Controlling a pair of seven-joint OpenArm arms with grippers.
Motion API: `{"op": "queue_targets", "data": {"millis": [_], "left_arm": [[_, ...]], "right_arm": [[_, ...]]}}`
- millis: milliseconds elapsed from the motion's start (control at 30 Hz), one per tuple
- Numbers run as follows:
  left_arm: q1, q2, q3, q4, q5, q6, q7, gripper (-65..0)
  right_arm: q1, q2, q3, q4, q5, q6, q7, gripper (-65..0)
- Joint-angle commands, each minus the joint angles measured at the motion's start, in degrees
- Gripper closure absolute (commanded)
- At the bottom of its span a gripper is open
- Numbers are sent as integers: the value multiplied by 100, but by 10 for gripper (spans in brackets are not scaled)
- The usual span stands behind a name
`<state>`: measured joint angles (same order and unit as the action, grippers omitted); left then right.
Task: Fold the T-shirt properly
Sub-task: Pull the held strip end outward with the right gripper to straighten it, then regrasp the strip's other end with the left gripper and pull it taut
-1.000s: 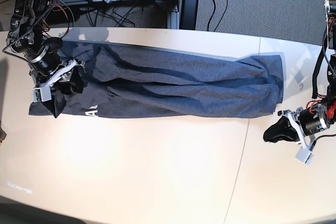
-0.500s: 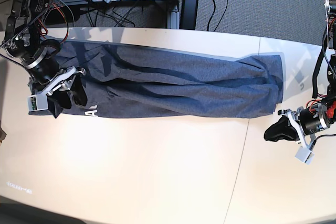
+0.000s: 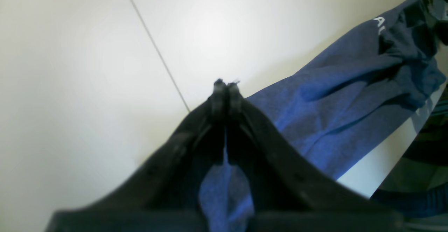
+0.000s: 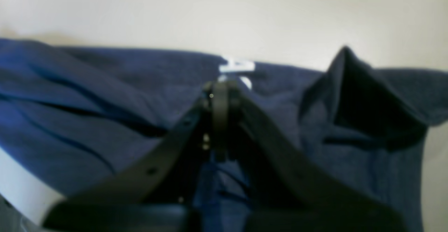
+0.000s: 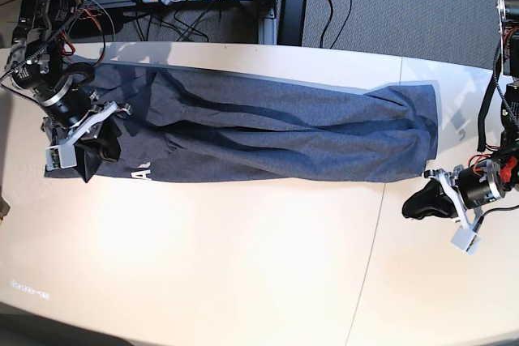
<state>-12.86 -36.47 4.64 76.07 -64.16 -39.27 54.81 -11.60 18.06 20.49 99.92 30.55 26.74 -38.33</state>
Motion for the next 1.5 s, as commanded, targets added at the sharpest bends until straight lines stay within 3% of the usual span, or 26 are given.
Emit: {"op": "queue_targets", "data": {"millis": [0, 167, 333, 667, 867, 1067, 1467], "left_arm": [[-125, -70, -59, 90, -111, -73, -101, 0], [-122, -15, -59, 90, -111, -73, -98, 0], [-122, -4, -59, 90, -57, -73, -98, 0], [59, 15, -59, 90, 15, -73, -105, 0], [258, 44, -59, 87, 17, -73, -146, 0], [339, 83, -59, 87, 15, -73, -186, 0], [761, 203, -59, 87, -37, -73, -190, 0]], "right_arm": [[48, 83, 15, -13, -17, 459, 190, 0], [63, 116, 15, -664, -339, 457, 321, 0], [63, 341, 37, -1290, -507, 435, 813, 0], [74, 380, 260, -813, 293, 455, 813, 0], [505, 380, 264, -688, 116, 450, 769, 0], [1038, 387, 264, -1453, -358, 450, 765, 0], [986, 398, 378, -2371, -424, 439, 876, 0]]}}
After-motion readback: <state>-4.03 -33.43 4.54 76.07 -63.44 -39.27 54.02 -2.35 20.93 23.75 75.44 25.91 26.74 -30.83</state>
